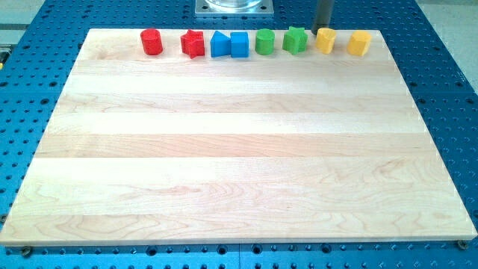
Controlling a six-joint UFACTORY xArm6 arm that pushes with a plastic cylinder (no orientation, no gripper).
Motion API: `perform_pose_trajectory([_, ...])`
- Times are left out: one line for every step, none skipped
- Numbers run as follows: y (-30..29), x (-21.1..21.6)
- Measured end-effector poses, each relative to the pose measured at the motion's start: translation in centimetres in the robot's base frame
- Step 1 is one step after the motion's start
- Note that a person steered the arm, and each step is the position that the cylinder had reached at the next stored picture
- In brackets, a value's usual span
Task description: Move the red star to the bottom center side
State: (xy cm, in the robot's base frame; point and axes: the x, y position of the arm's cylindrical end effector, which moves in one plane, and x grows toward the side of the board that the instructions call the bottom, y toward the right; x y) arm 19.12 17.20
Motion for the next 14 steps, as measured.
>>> perform_pose_trajectory([-1.0,0.0])
perform_pose_trajectory([-1.0,0.0])
perform_pose_trajectory([-2.9,0.1])
perform_pose_trajectory([-5.5,0.1])
perform_pose_trajectory([-8.9,0.2])
perform_pose_trajectory([-12.7,0.3])
perform_pose_trajectory([-17.3,0.2])
perform_pose_trajectory([-22.1,0.2])
perform_pose_trajectory([-24.6,3.1])
perform_pose_trajectory([-24.6,10.5])
perform_pose_trajectory([-24.6,13.1])
perform_pose_trajectory([-25.3,8.0])
perform_pose_trajectory([-29.9,10.8])
perform_pose_trajectory([-24.9,17.7])
